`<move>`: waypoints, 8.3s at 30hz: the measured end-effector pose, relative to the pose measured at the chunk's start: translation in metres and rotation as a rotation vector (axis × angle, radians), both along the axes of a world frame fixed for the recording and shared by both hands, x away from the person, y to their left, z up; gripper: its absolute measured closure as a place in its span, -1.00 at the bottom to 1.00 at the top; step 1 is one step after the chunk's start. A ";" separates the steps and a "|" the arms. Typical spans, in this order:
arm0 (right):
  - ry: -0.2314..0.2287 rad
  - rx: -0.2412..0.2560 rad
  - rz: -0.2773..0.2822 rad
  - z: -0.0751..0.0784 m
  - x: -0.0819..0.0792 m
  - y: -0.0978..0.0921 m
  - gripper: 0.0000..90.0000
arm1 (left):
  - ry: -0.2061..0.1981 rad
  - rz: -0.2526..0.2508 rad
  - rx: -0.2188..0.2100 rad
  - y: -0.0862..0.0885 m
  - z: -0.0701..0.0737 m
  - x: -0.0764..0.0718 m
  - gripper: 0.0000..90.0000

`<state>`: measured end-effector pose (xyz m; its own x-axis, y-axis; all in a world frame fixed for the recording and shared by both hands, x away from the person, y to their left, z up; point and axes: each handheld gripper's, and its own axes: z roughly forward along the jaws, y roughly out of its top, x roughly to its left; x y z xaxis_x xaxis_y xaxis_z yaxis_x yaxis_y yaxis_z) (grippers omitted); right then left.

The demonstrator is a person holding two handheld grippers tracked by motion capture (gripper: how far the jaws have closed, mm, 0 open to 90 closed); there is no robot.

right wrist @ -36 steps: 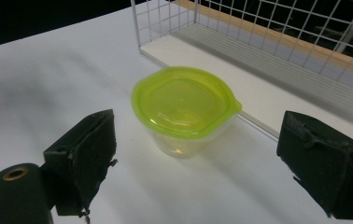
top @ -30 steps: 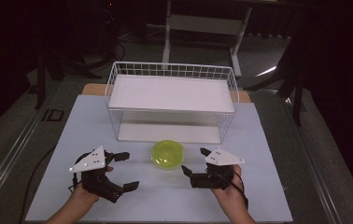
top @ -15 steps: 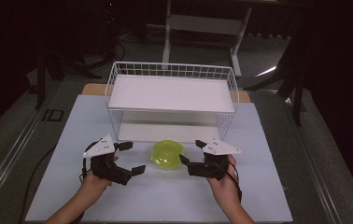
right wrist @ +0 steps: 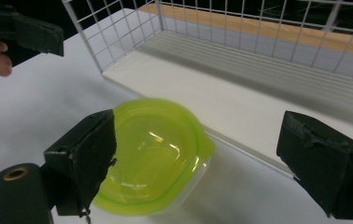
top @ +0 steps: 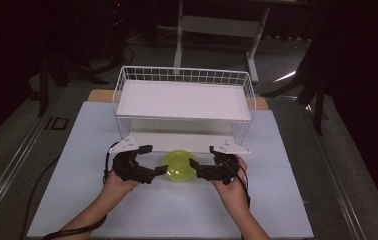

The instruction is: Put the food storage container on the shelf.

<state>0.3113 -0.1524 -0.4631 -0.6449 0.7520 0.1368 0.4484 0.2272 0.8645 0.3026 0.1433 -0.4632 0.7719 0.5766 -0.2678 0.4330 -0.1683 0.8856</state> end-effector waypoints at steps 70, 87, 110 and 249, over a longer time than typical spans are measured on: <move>0.195 0.030 -0.086 -0.010 -0.013 -0.002 0.75 | 0.221 0.129 0.071 -0.028 -0.012 -0.014 0.85; 0.143 0.027 -0.155 0.000 0.019 0.003 0.76 | 0.185 0.171 0.012 -0.028 -0.017 0.028 0.83; 0.166 0.033 -0.207 -0.015 0.043 0.012 0.75 | 0.217 0.192 0.002 -0.024 -0.035 0.066 0.79; -0.040 0.013 -0.010 0.004 -0.038 -0.007 -0.68 | -0.119 0.028 -0.043 0.041 -0.006 -0.050 -0.98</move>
<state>0.2732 -0.1594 -0.4587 -0.6429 0.7564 0.1208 0.4151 0.2116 0.8848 0.2524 0.1839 -0.4696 0.7834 0.5884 -0.2002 0.3286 -0.1188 0.9370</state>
